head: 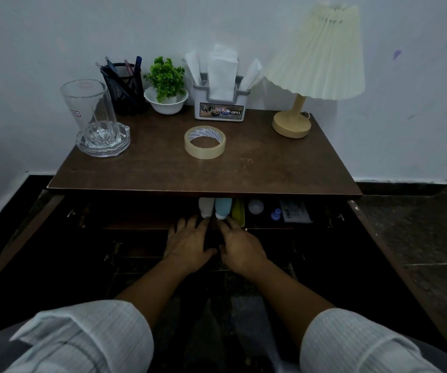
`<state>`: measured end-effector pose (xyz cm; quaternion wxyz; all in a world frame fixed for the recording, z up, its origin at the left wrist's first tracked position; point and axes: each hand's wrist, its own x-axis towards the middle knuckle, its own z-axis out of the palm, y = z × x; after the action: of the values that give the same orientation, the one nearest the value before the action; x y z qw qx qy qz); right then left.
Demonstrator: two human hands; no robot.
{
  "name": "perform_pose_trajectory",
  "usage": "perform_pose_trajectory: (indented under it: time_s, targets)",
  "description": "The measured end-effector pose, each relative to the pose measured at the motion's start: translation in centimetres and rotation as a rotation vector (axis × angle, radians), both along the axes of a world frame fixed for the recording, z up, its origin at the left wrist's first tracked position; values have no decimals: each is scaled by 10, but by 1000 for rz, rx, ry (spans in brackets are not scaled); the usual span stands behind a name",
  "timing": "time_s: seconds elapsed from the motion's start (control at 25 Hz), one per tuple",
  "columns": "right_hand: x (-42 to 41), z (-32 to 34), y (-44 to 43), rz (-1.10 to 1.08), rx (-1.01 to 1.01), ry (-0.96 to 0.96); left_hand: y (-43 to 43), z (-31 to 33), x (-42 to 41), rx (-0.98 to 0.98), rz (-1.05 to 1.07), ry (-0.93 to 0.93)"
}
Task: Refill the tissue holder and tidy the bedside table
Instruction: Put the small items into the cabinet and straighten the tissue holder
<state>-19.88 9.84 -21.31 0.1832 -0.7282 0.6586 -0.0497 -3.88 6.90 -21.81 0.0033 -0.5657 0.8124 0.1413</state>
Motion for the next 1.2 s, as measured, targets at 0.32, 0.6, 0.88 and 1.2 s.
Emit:
perform_pose_trajectory:
  time_s: [0.32,0.6,0.88,1.2]
  targets:
    - [2,-11,-8,-50,-9,14,-6,-2,-5,-27,-6,-14]
    - [0,-12,-10,-39,-3,19,-9,-1,-7,-5,-12,-31]
    - [-5,39,8,-1,-4,-8,-1,57,5,206,-77,-90]
    - [20,146,8,-49,-254,-248,9,171,34,-21,-13,212]
